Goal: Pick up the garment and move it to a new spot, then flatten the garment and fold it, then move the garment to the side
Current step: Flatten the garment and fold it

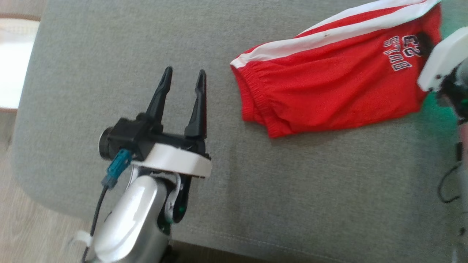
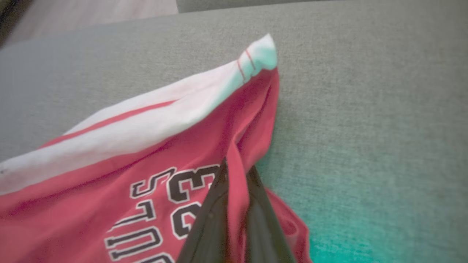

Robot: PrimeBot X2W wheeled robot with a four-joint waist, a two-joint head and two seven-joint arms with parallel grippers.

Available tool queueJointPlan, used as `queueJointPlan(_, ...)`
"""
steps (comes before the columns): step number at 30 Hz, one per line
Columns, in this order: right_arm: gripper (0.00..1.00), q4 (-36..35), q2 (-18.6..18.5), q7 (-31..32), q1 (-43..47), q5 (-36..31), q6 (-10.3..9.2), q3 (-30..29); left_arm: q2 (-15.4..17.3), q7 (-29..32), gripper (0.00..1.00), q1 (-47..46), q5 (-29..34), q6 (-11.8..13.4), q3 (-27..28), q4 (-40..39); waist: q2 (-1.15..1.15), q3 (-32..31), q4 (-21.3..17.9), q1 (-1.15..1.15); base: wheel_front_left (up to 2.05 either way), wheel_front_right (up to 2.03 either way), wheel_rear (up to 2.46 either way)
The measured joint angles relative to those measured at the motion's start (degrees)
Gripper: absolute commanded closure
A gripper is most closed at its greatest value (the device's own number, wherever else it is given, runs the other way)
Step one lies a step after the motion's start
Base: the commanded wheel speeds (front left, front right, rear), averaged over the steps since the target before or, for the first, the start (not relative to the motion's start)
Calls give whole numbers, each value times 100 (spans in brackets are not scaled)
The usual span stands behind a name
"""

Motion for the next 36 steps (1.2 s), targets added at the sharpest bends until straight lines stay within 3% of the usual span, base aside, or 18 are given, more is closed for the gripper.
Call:
queueJointPlan(5,100,-25,314,-291,293,468,0,-42,-52,-11,0,434,314,-260,417,11,0,-188,-251,0,0,0,0)
queueJointPlan(10,100,-174,383,-445,909,892,0,-98,-76,-11,0,1055,527,-490,904,51,0,-487,-662,0,0,0,0)
queueJointPlan(19,100,-123,381,-764,1521,1063,0,-888,-170,-11,0,1813,906,-873,1459,-7,0,-1057,-1282,0,0,0,0)
queueJointPlan(24,100,65,275,-994,1595,800,0,-1444,-219,-11,0,1925,1015,-1045,1572,47,0,-1194,-1273,0,0,0,0)
queueJointPlan(29,100,-174,226,-1010,1578,569,0,-1675,-227,-11,0,1994,1016,-1048,1674,73,0,-1252,-1136,0,0,0,0)
queueJointPlan(36,100,-900,381,-721,1532,437,0,-978,-241,-11,0,2031,872,-1078,1541,112,0,-1290,-928,0,0,0,0)
